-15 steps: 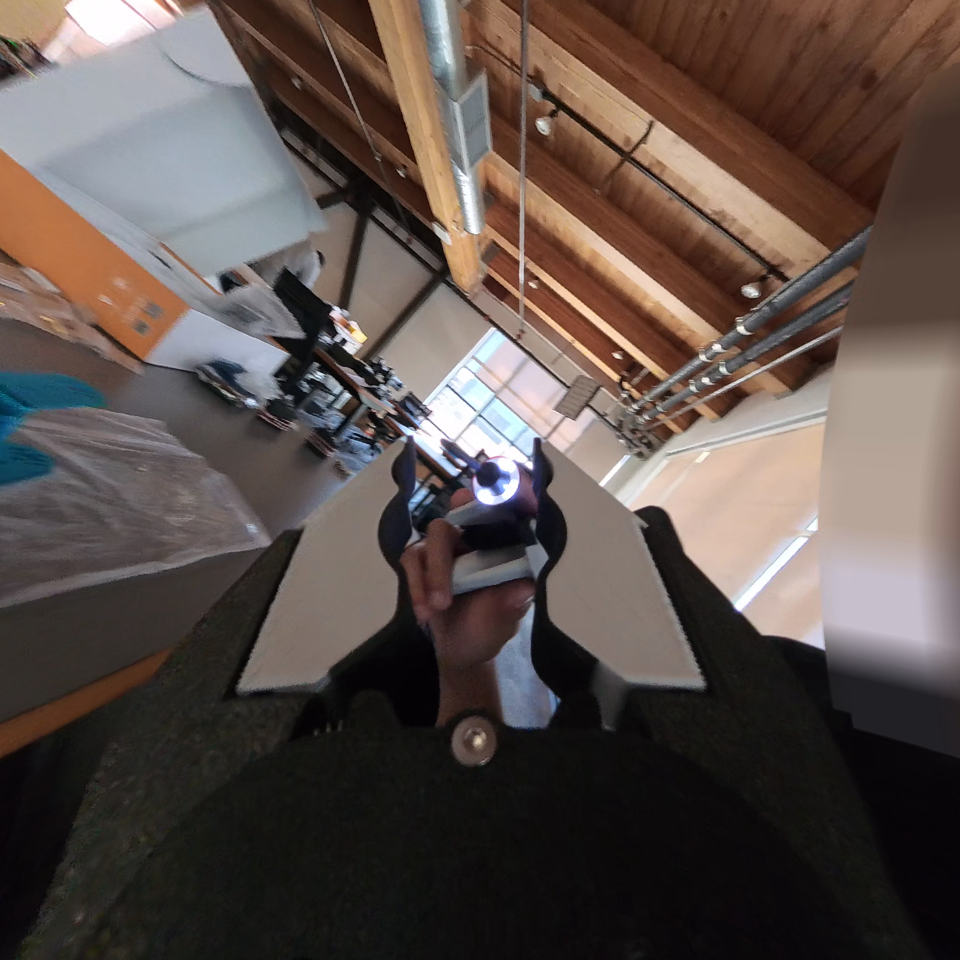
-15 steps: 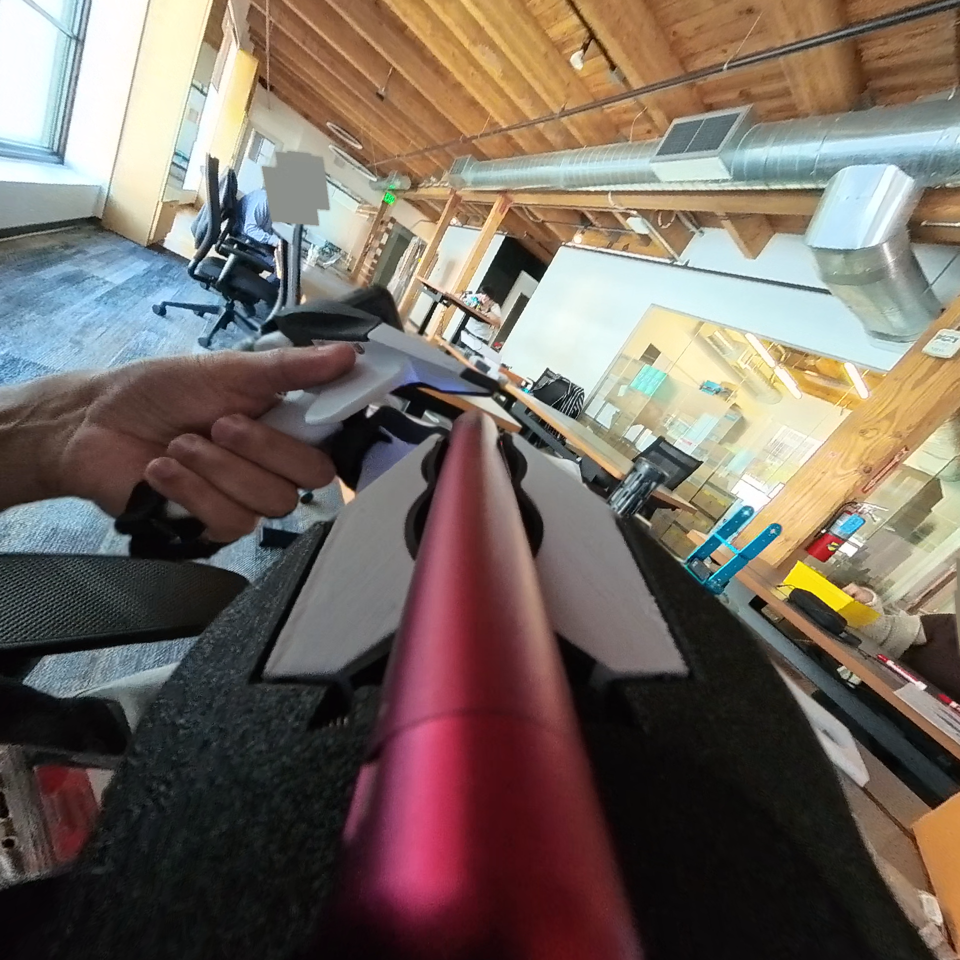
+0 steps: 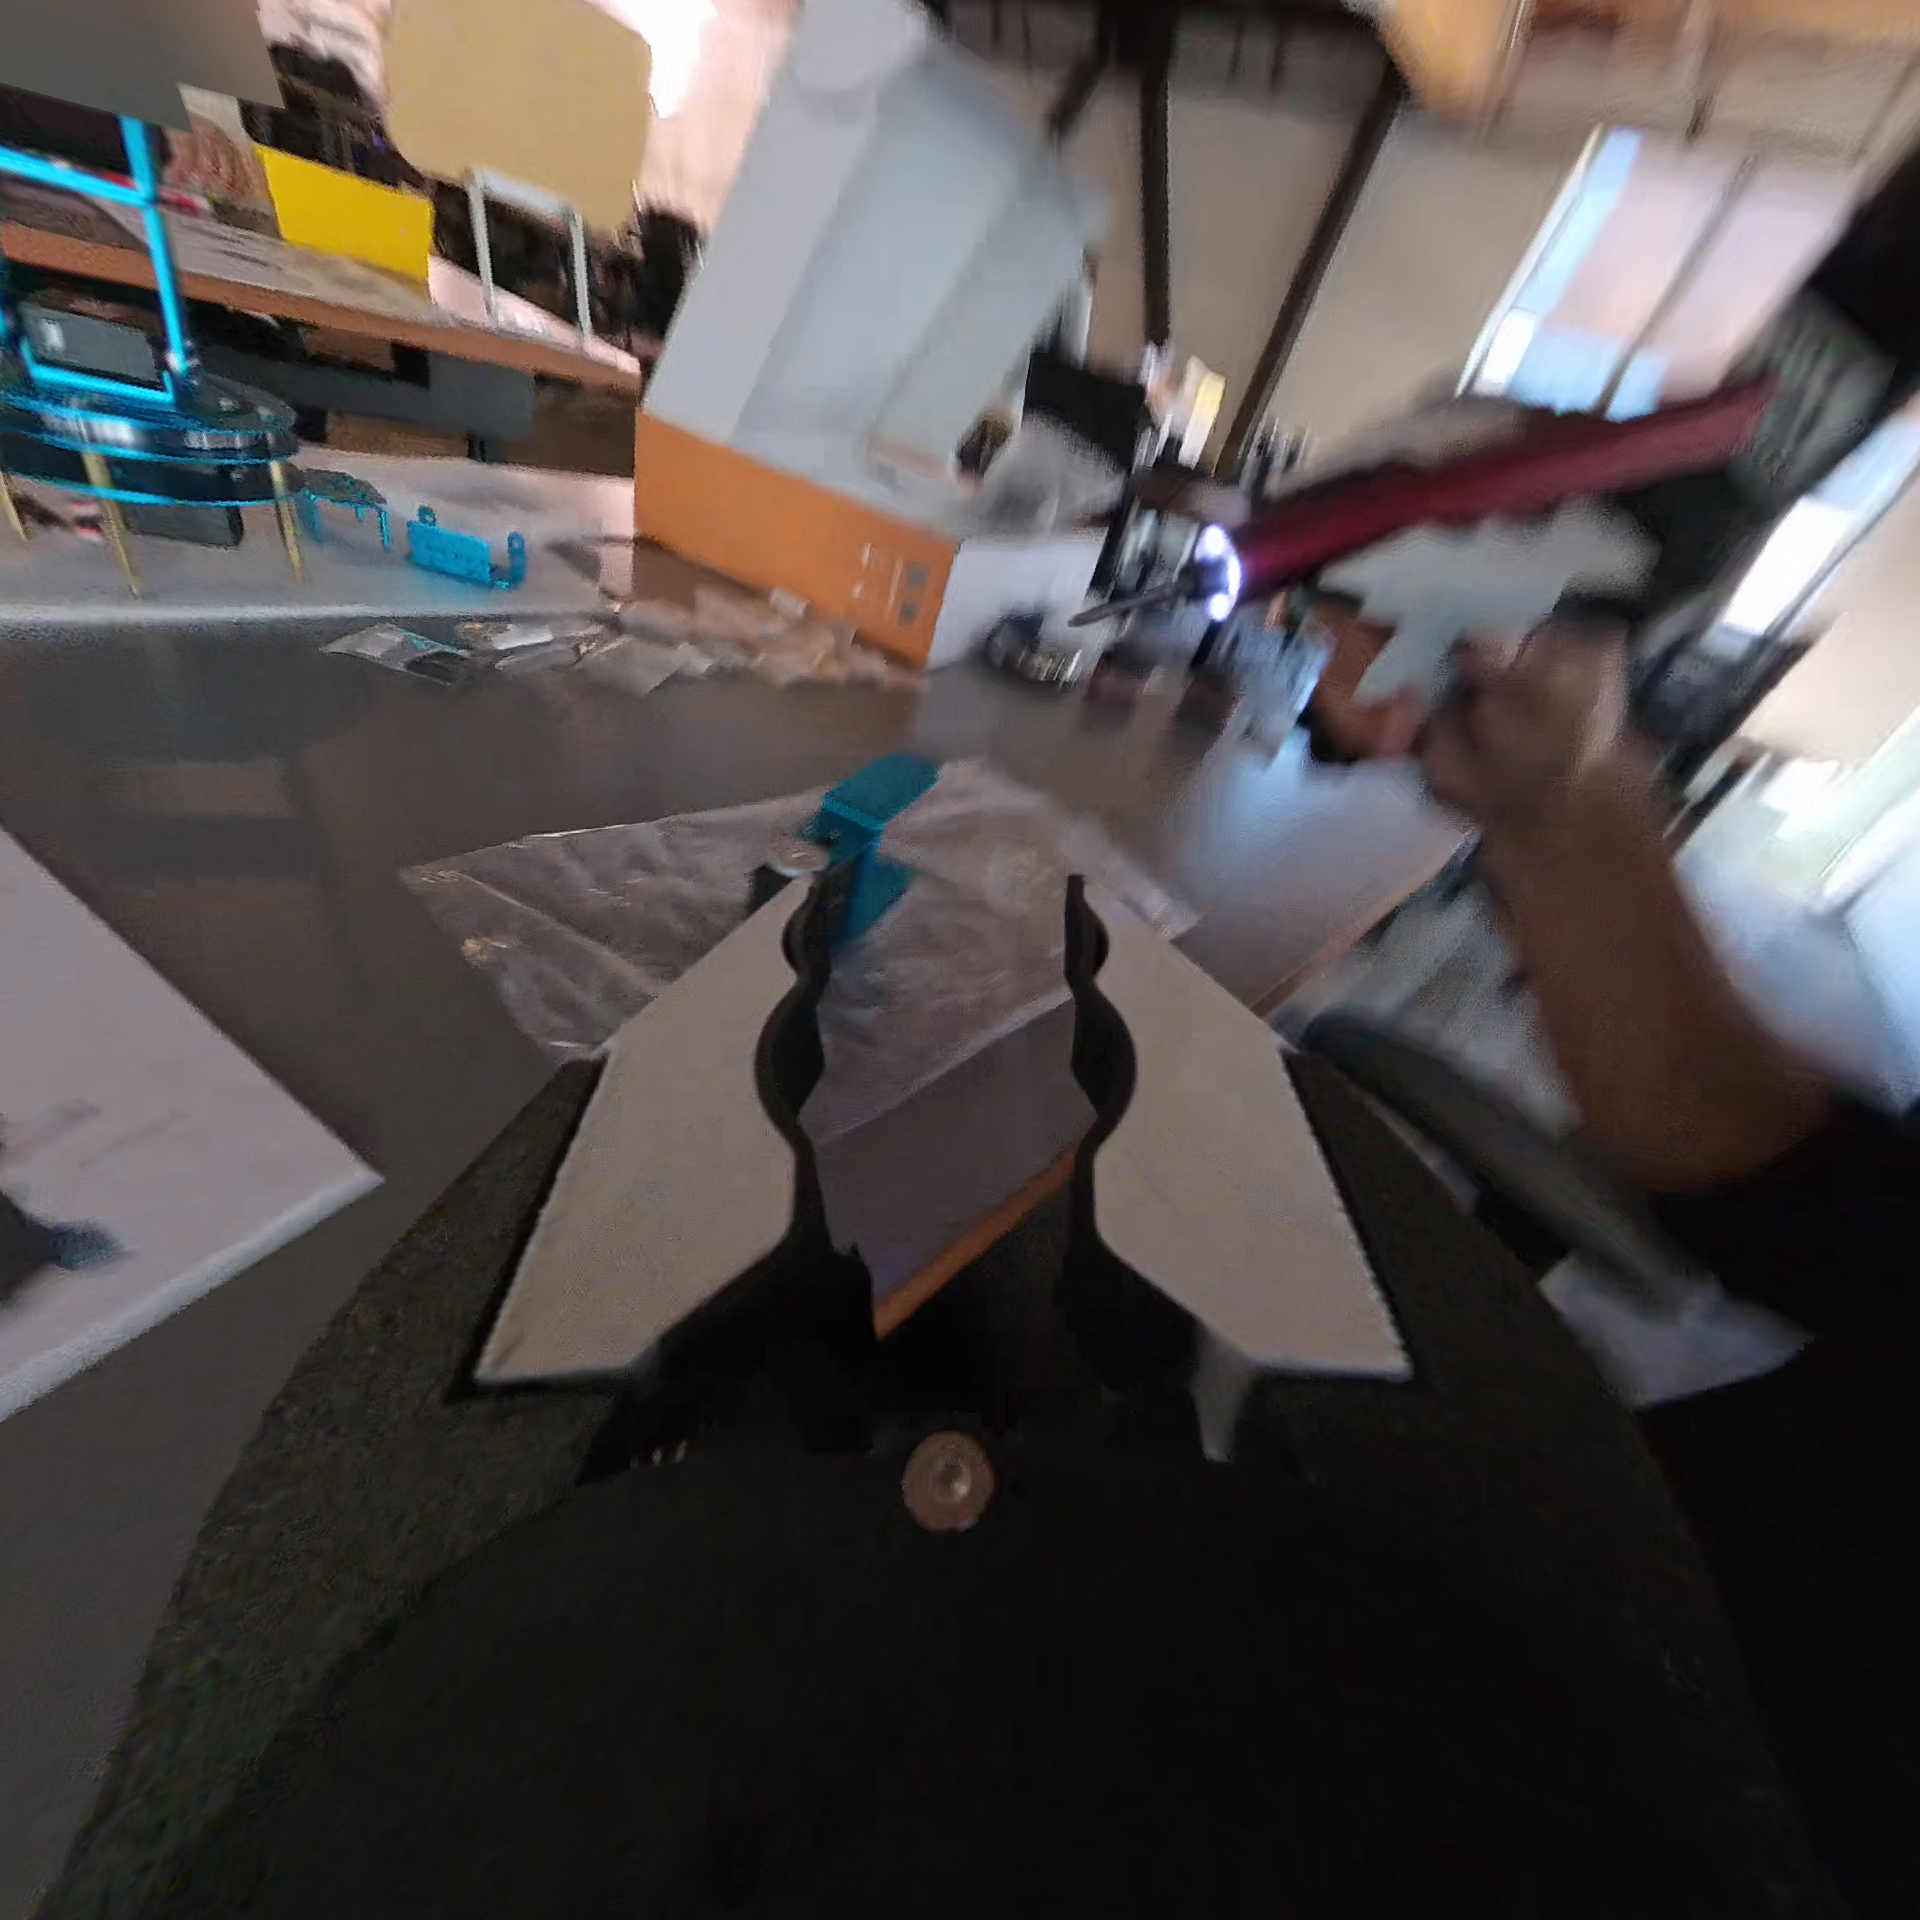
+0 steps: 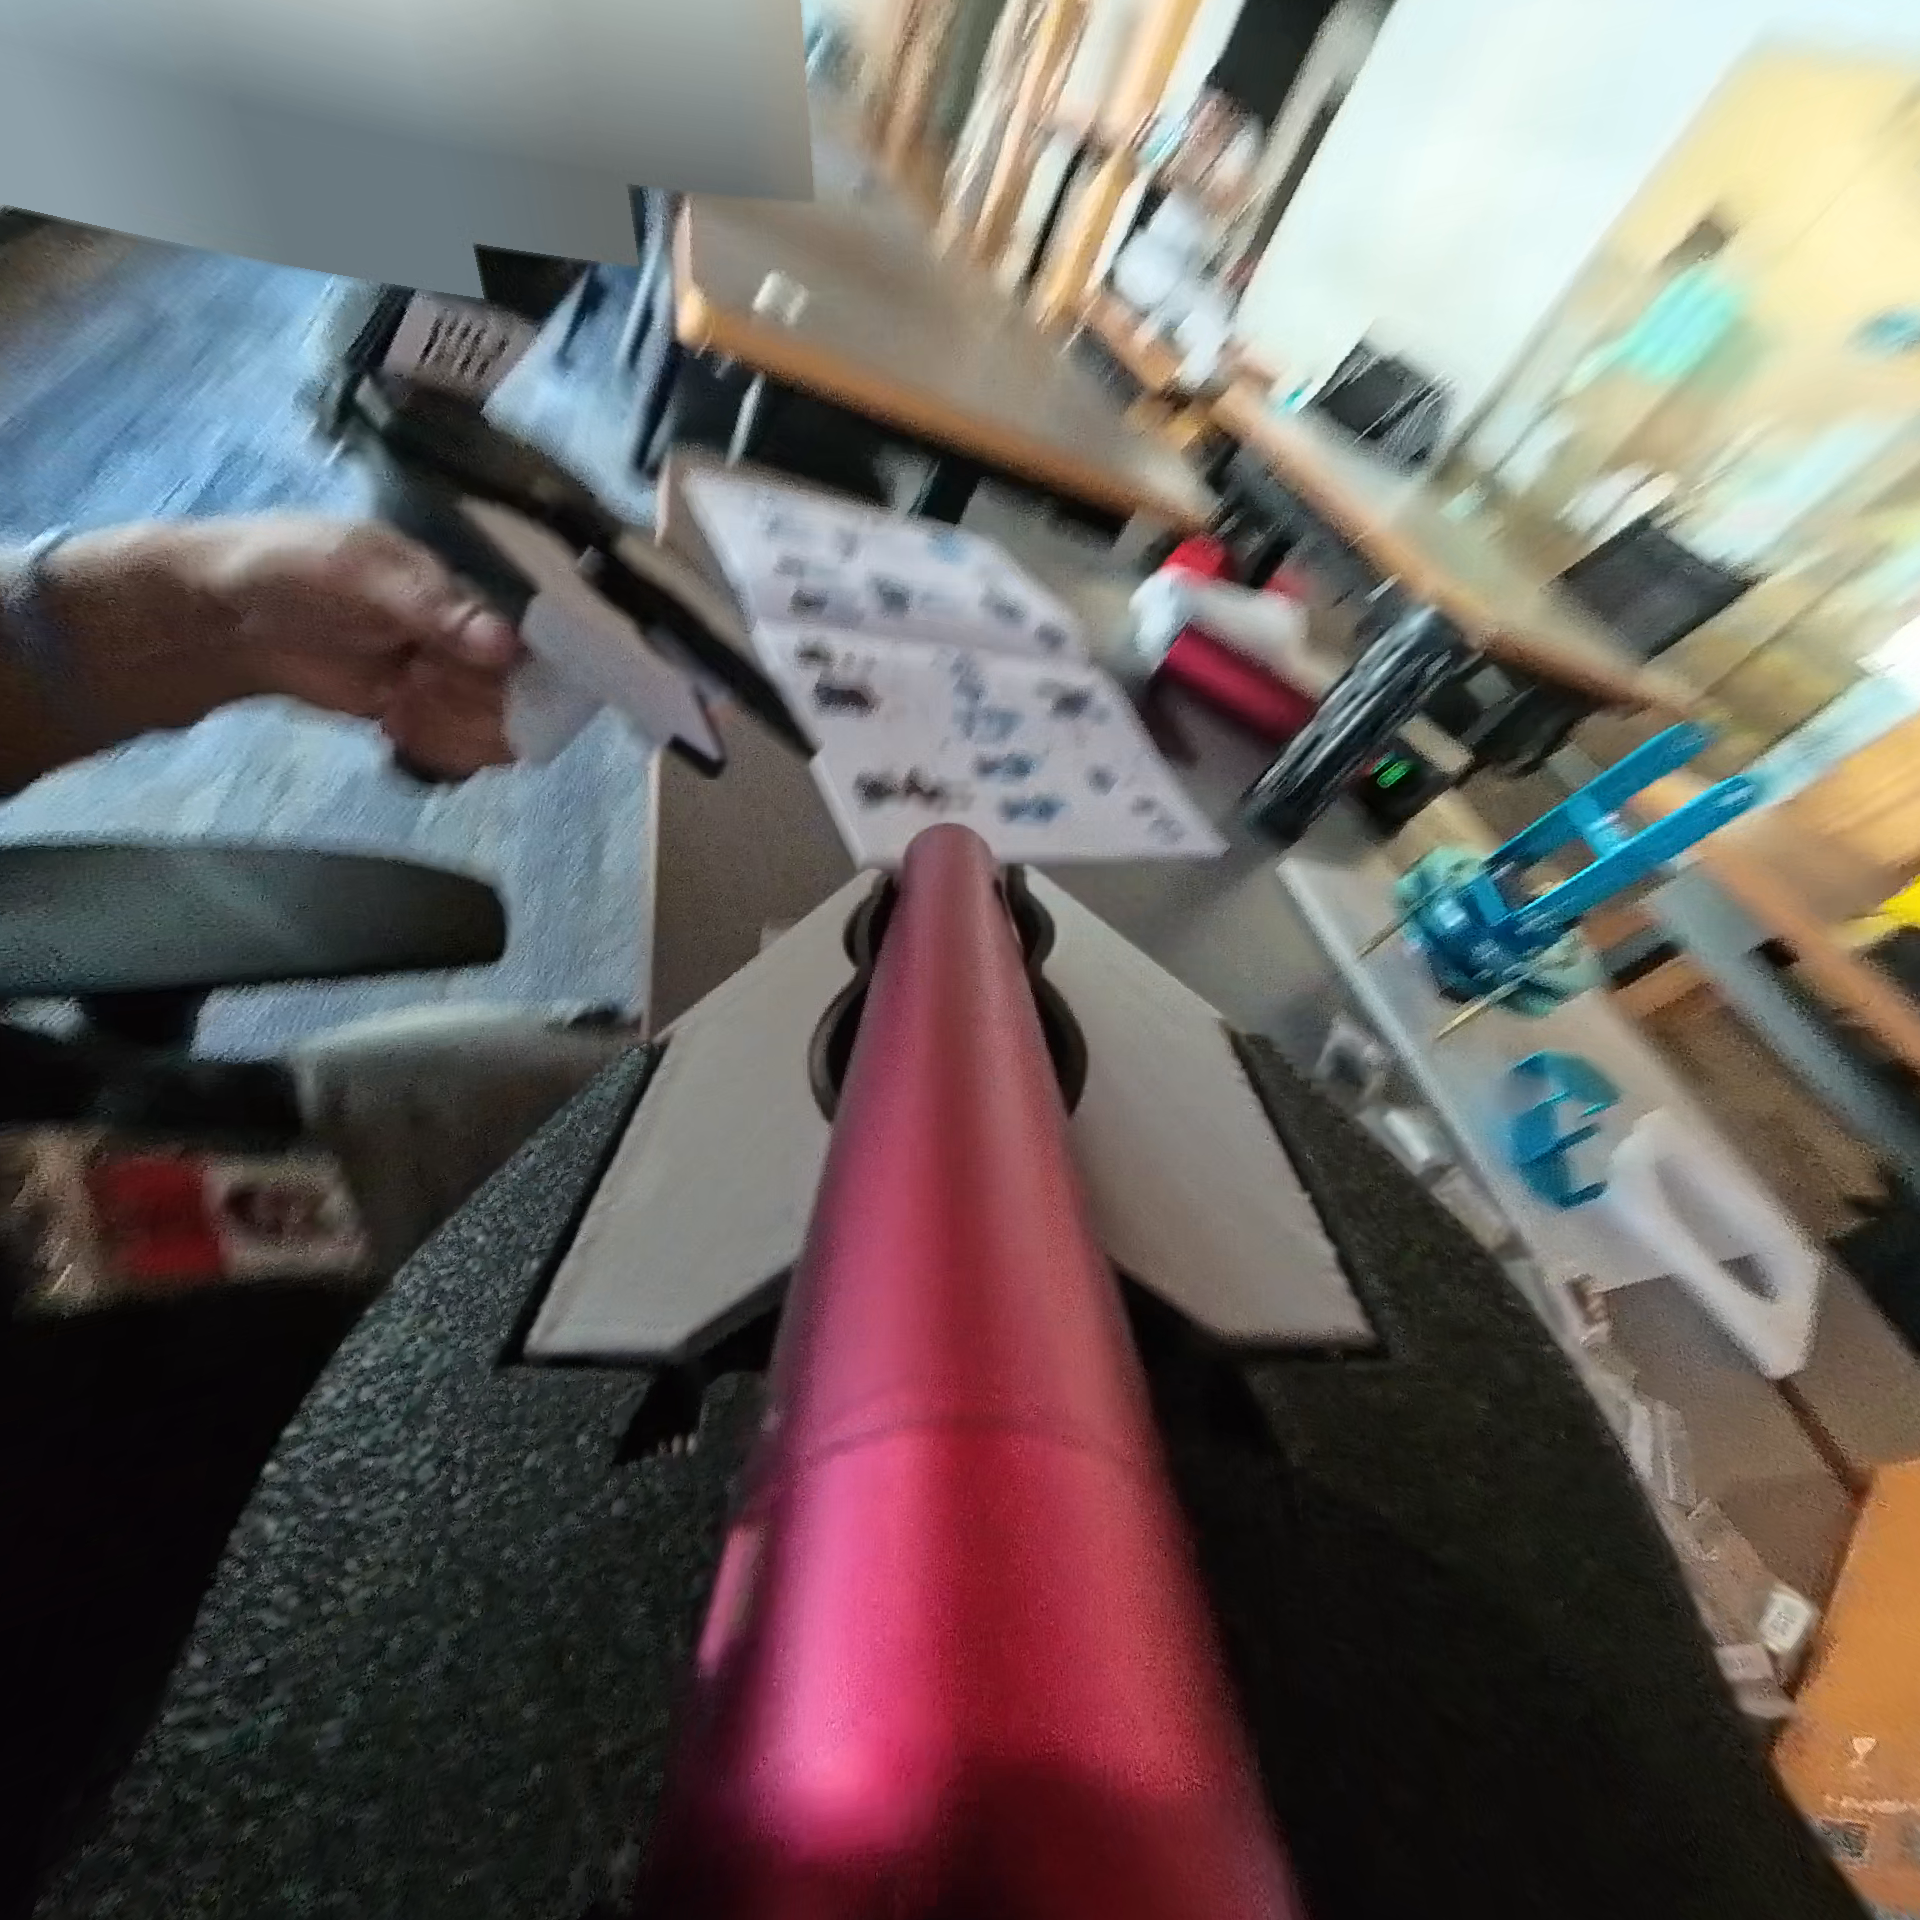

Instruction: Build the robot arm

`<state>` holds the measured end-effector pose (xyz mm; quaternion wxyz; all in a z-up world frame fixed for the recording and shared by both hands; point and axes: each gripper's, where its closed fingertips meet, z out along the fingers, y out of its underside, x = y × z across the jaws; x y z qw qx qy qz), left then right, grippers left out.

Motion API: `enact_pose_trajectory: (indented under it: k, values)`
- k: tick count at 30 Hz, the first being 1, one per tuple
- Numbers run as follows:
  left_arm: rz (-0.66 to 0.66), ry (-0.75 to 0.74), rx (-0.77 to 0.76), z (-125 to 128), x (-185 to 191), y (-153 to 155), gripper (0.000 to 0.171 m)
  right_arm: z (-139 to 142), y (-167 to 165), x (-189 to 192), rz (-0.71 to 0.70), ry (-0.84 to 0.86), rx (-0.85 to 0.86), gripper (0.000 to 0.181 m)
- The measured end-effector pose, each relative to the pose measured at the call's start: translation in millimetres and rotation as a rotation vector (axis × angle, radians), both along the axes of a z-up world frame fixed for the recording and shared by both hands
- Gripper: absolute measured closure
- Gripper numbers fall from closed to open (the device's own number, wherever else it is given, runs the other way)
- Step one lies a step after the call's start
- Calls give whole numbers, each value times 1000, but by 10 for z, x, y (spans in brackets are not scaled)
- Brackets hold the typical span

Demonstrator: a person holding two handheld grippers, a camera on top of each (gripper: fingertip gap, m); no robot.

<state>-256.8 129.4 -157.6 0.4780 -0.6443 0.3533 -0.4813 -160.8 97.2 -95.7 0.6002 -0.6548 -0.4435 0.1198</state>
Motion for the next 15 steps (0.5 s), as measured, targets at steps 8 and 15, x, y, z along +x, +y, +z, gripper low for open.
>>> enact_pose_trajectory:
  k: [8, 15]
  values:
    - [-323, 481, 369, -647, 734, 560, 128, -356, 705, 254, 212, -393, -387, 158]
    - [-469, 482, 319, -780, 975, 589, 135, -600, 961, 197, 329, -587, -565, 158]
